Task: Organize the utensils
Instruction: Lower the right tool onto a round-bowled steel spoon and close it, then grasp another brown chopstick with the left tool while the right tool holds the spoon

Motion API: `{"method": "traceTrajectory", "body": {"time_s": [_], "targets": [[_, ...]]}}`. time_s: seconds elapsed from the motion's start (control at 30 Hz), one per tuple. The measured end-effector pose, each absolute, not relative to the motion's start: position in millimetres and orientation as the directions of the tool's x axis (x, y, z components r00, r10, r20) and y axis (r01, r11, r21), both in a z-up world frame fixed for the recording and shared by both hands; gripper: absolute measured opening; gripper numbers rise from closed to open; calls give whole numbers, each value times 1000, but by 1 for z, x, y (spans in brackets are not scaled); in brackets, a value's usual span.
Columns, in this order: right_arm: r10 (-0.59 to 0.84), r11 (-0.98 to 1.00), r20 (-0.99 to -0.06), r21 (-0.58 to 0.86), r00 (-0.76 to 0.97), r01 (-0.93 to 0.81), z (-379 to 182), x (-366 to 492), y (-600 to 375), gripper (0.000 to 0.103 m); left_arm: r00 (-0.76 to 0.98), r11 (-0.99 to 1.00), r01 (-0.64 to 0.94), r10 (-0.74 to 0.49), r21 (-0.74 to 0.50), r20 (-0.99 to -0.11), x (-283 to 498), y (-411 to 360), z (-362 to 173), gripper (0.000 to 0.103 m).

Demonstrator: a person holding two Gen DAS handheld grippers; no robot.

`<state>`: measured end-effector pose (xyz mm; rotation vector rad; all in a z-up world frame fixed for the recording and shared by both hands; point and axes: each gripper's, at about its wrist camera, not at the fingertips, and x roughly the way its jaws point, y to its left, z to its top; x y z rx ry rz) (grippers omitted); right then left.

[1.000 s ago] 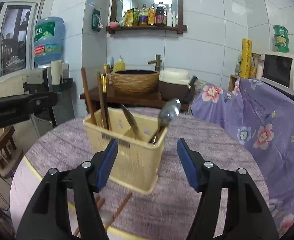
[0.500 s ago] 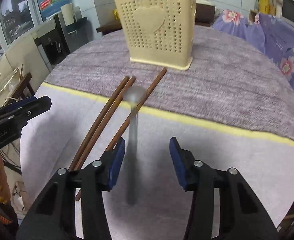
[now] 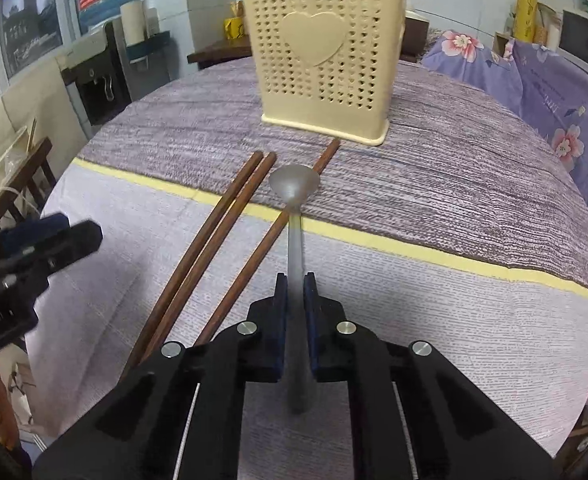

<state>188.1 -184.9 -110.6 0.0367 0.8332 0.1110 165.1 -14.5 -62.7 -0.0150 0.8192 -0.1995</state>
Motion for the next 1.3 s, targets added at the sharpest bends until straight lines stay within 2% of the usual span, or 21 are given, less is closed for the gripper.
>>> {"method": "traceTrajectory", "body": {"time_s": [0.13,0.37,0.63,0.93,1.0,1.07,1.13,1.3], "targets": [[59,998,-694,57,717,-27,-94,176,-201,9,655,977,192,-195,-90,-730,165,-22,-66,51],[-24,997,-735,29,678,66,-106,161,-237,9,611,961,257,-243,-102,-753,169,-44,-73,42],[-4,996,-736,56,677,67,-112,158,-244,10,579,956,279,-238,-85,-780,172,-60,-85,32],[13,992,-734,98,679,86,-108,159,-254,11,575,956,285,-227,-68,-786,177,-66,-88,32],[34,989,-740,123,672,85,-108,162,-257,17,581,956,289,-212,-44,-786,181,-67,-88,32],[40,987,-738,135,674,89,-106,163,-260,31,573,956,292,-206,-37,-793,189,-66,-89,32],[28,988,-731,125,682,94,-102,164,-261,36,568,956,291,-198,-30,-799,196,-64,-90,32],[38,987,-732,133,680,88,-98,168,-266,38,568,963,271,-163,-4,-807,213,-53,-89,31]]}}
